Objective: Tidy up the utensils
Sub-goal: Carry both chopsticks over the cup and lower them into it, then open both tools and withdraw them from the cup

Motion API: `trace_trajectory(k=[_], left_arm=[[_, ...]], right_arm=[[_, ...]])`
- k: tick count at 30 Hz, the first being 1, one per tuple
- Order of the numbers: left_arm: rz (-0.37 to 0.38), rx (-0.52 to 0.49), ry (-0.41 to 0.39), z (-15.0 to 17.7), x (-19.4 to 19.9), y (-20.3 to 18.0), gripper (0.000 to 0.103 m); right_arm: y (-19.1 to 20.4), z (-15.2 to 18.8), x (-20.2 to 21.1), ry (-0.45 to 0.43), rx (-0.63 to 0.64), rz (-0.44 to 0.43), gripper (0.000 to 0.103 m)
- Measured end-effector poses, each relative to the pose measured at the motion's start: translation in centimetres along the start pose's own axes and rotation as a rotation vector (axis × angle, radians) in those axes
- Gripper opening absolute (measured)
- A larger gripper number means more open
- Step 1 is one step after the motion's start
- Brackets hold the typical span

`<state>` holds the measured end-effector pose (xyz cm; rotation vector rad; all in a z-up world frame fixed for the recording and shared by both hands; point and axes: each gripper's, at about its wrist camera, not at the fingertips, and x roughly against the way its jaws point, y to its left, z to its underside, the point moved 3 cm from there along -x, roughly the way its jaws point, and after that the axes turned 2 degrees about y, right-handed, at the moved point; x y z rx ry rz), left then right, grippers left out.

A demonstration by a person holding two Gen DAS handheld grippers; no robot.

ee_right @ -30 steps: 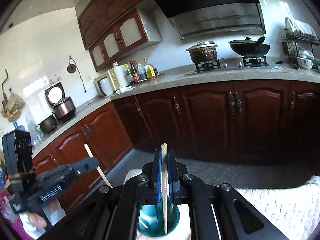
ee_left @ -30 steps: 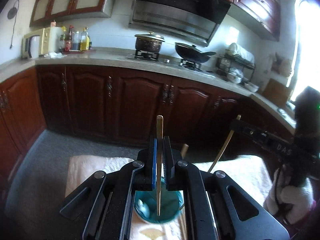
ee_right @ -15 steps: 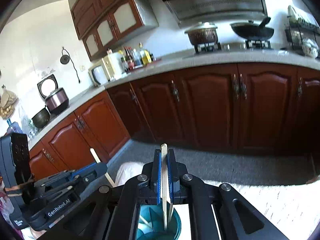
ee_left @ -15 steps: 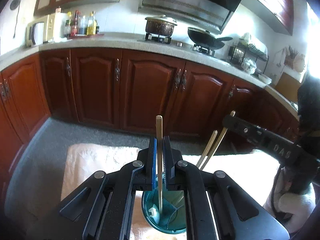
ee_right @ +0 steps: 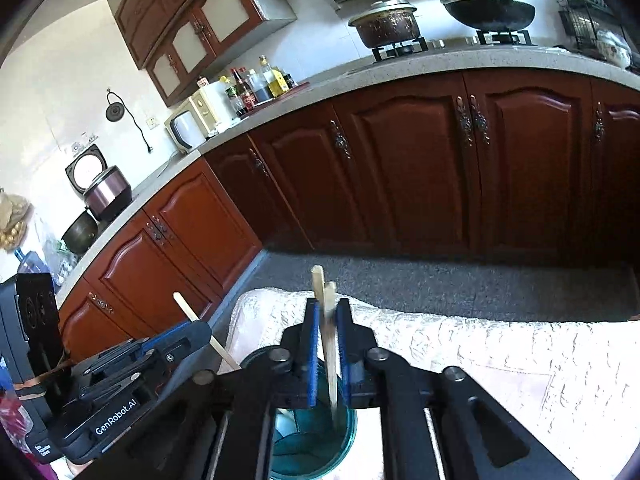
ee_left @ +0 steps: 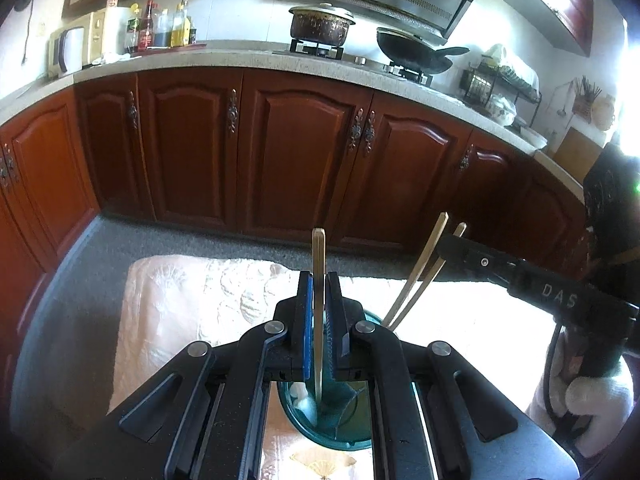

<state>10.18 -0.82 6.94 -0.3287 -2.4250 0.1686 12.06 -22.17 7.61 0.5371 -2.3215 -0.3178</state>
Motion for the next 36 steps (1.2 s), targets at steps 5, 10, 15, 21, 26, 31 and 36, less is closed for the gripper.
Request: trace_trajectory(k=[5,10,15,21,26,31,36], left_arm=[[0.014,0.006,0.006,0.3,0.8,-0.1,0.033],[-0.007,-0.018,-0.005,1.1,2.1,-0.5,0.039],[-0.050,-0.061,-0.020,2.3,3.6,-1.5,0.039],[-0.074,-0.107,-0.029,4.2,4.9,-3.1,0.039],[-0.059,-0.134,-0.020,6.1,5.5,-4.6,0.039],[-0.031,-0.150,0.002,8.1,5.6,-6.1,0.039],[0.022,-0.138,0.057,10.4,5.2,-6.8,0.039]], right_arm=[[-0.4,0.8,0.5,0.011,0.002,0.011,0.034],[-0.8,2.1,1.8,0.026,0.000,0.016,0.034],[-1.0,3.8,3.7,0.025,0.008,0.041,0.035],[-1.5,6.9,6.0,0.038,0.006,0.100,0.036],[-2.2,9.5,7.2,0.062,-0.007,0.136,0.036],[-3.4,11.8,8.0,0.090,-0.035,0.155,0.036],[-5.2,14.3,8.4,0.132,-0.073,0.179,0.036]])
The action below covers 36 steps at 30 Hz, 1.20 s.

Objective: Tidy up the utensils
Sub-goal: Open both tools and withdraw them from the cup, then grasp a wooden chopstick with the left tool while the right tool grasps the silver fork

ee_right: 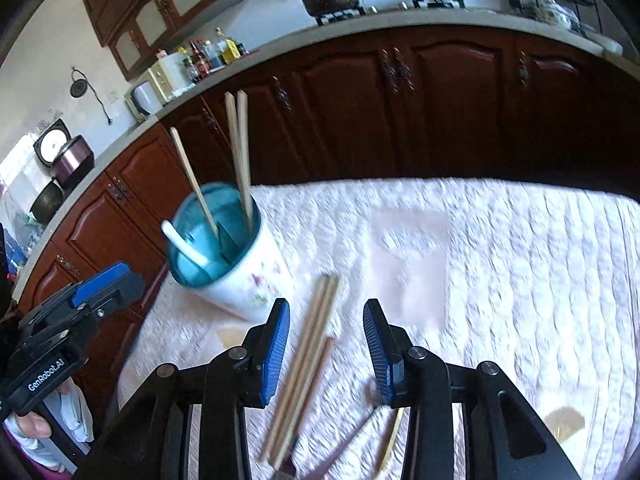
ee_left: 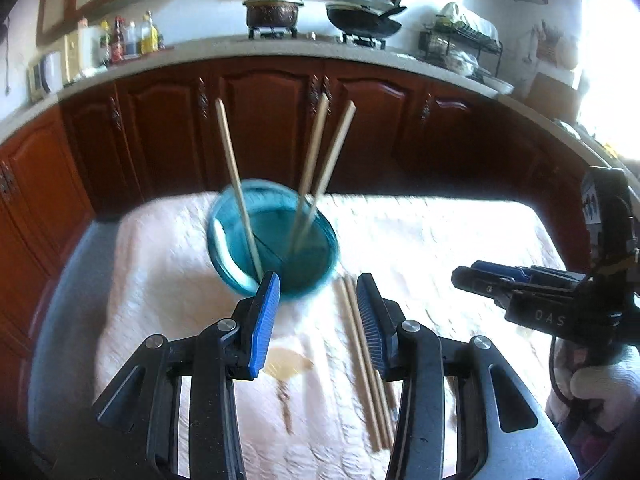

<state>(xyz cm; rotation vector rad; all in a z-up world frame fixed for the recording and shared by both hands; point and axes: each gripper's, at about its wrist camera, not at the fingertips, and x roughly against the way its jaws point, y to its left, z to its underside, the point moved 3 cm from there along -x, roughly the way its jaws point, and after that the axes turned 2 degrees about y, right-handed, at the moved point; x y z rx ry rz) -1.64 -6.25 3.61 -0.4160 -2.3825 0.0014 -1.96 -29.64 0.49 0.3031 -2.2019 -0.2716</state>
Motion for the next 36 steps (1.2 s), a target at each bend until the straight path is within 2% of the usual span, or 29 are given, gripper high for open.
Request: trace_trajectory(k=[4,8,20,24,25,26,31,32,36], left_arm=[[0.065,0.011,0.068,2.3,-1.3,-0.6,0.040],[0.120,0.013,0.171,5.1,-3.9,-1.6,0.040],[0.122,0.011,0.365,9.6,-11.4,-3.8,0.038],[0.127,0.023,0.366,10.1,-12.1,-3.5,0.033],[0.134,0.030,0.367,9.9,-12.1,-3.5,0.020],[0.146,0.038,0.368,9.6,-12.3,-3.4,0.012],[0.191,0.063,0.377,9.7,-12.4,-2.7,0.010],[0.201,0.077,0.379,10.0,-12.0,-2.1,0.005],[0.209,0.069,0.384,10.8,-9.9,-0.7,0.005]], right_arm=[[-1.9,1.8,-0.6,0.039,-0.042,0.013,0.036],[-2.7,3.4,-1.0,0.070,-0.067,0.000,0.036],[-4.7,5.3,-1.3,0.098,-0.115,0.000,0.036],[-4.8,5.4,-1.5,0.103,-0.121,-0.011,0.036],[-4.7,5.4,-1.6,0.106,-0.120,-0.015,0.036],[-4.5,5.3,-1.7,0.107,-0.120,-0.019,0.036],[-4.6,5.1,-1.9,0.106,-0.122,-0.031,0.036],[-4.6,5.0,-1.9,0.107,-0.121,-0.029,0.036],[-4.5,5.2,-1.8,0.121,-0.114,-0.039,0.036]])
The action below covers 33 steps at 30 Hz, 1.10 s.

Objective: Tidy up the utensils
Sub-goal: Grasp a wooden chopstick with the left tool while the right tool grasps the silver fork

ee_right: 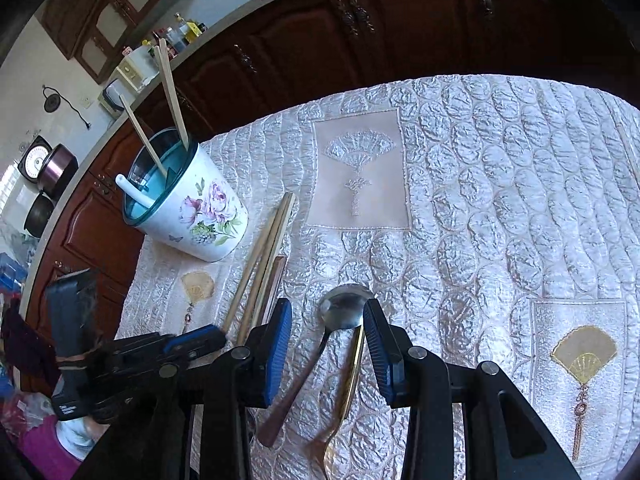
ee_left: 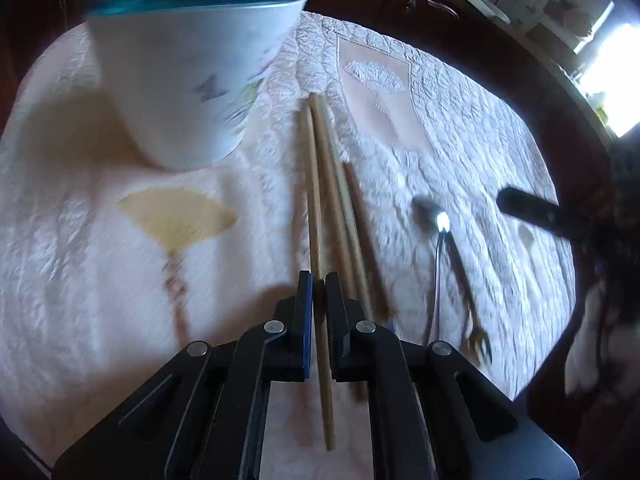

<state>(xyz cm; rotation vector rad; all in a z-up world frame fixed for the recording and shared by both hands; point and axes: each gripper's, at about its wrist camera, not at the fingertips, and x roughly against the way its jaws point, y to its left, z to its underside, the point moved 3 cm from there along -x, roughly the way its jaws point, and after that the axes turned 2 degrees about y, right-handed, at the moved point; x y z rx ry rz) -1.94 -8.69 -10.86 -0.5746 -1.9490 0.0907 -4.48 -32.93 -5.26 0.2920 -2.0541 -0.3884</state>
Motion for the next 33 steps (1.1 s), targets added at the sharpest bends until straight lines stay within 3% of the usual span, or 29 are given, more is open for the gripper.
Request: trace_trajectory(k=[4,9,14,15,17,23,29,33], left_arm=[[-0.012,-0.021,0.017,2.4,1.9,1.0,0.005],[-0.022,-0.047,0.054,5.3,3.5,1.5,0.005],[-0.063,-0.093,0.080,7.2,4.4,1.4,0.006],[-0.064,-0.104,0.075,7.0,4.4,1.3,0.008],[-0.072,-0.107,0.052,6.2,4.6,1.3,0.021],[-0.111,-0.105,-0.026,1.9,4.1,0.9,0.030],[-0.159,-0.142,-0.016,-2.1,1.4,0.0,0.031],[-0.176,-0.160,0.021,-3.4,-0.4,-0.2,0.031]], right_arm=[[0.6,0.6,-0.4,0.038,0.014,-0.042,0.036],[1.2,1.3,-1.5,0.072,0.033,-0.035,0.033],[-0.1,1.4,-2.2,0.115,0.041,0.071,0.033],[-0.3,1.4,-2.5,0.124,0.042,0.076,0.033],[-0.6,1.4,-3.0,0.148,0.052,0.092,0.033],[-0.8,2.2,-3.9,0.183,0.059,0.097,0.029],[-1.0,2.2,-5.5,0.180,0.063,0.098,0.023],[-1.0,1.8,-6.5,0.180,0.094,0.119,0.013]])
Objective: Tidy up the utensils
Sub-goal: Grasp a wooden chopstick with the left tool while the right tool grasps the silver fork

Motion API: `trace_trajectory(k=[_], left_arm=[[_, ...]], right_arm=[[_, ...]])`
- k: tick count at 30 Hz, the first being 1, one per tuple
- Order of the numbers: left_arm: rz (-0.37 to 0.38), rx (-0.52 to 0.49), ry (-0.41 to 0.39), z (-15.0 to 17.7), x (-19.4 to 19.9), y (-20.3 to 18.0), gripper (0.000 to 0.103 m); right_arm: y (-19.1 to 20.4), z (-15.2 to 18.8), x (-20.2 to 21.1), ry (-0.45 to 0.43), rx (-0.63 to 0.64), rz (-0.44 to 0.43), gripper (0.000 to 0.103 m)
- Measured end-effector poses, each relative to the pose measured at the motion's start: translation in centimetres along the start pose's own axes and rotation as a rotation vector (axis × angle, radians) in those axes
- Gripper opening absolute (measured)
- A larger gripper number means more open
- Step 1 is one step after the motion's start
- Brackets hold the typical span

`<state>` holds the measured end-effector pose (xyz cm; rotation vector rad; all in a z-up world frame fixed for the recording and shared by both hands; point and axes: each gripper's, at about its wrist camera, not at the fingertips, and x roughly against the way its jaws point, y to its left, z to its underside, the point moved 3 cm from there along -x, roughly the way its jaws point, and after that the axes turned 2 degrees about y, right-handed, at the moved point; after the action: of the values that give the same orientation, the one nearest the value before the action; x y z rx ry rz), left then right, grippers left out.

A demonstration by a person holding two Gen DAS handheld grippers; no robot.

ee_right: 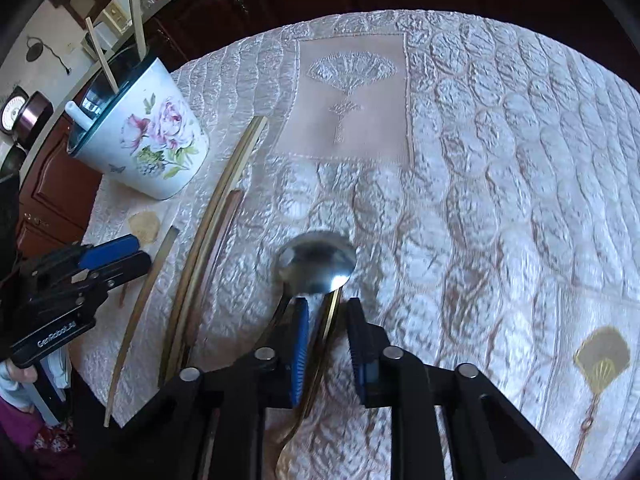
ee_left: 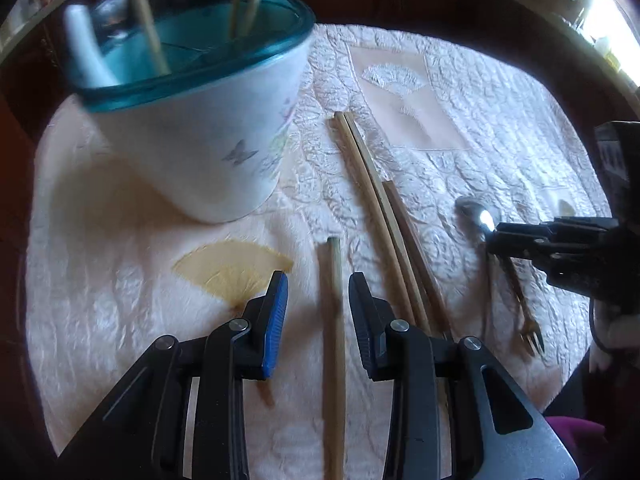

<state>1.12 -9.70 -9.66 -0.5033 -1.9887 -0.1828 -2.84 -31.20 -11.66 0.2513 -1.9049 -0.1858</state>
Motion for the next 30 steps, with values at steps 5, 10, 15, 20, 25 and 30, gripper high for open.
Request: trace_trajectory(k=[5,10,15,20,25,30], left_arm=[[-0.016,-0.023,0.046,-0.9,-1.5,-0.4,0.031],[-0.048,-0.086,0.067,-1.3,-2.4,-1.5,0.031],[-0.065,-0.111,0.082,-1.8,-2.9,-2.0,0.031],[0.007,-0.109,0.061,-1.7,-2.1,-2.3,0.006],[0.092,-0.012,-0.007,-1.0,1.5,-0.5,0.006],[0.116,0.050,-0.108,-1.5,6.2,1.0,0.006]], right_arm=[[-1.2,0.8,0.6,0.022,-0.016,-0.047,0.010],[-1.8,1.2,0.9,0.053,-0.035,-0.055,0.009],[-1.7,0.1,0.4,0.063,-0.015,-0.034,0.009],[-0.9,0.0,1.0,0.027,-0.009,-0.068,0.007],[-0.2,0.1,4.9,-0.073,-0.008,-0.124,0.006],[0.7,-0.6,7.8,-0.162,-0.006,-0.166,0.006]])
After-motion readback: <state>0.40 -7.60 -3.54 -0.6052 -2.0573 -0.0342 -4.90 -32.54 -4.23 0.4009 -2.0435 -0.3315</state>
